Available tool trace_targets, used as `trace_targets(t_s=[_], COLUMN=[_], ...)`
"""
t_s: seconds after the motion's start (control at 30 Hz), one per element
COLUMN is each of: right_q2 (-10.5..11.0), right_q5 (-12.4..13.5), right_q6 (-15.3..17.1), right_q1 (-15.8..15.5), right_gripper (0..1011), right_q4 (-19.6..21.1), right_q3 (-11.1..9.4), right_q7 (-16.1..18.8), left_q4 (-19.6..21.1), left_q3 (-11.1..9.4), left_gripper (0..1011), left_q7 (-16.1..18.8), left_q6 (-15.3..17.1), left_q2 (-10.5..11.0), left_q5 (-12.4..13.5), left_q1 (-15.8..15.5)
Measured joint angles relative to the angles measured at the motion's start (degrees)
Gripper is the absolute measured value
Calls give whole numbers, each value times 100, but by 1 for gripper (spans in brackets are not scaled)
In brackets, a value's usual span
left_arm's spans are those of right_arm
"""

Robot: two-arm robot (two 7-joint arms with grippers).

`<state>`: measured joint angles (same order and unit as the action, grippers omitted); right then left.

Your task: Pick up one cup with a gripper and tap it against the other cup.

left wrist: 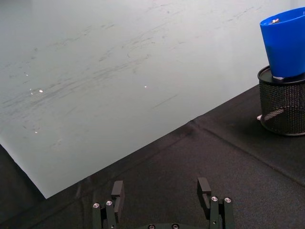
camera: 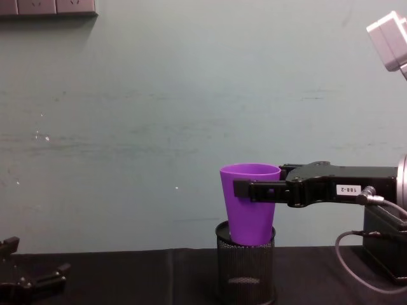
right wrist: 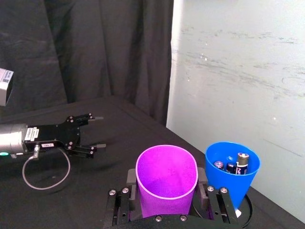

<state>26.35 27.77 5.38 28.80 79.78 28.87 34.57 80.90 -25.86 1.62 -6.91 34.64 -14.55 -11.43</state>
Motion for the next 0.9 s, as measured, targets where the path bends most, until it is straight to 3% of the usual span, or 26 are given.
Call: trace_targets(t_s=[0.9], right_q2=[0], right_q5=[0], right_q6=[0], right_q1=[0], right_gripper=[723], right_q4=[0], right_q3=[0], right_q7=[0], left_q4=[0], left_q3=[0], left_gripper=[1000], left_q7=[0], left_q6=[0], left_q2=[0], left_q5=[0], left_q1=[0])
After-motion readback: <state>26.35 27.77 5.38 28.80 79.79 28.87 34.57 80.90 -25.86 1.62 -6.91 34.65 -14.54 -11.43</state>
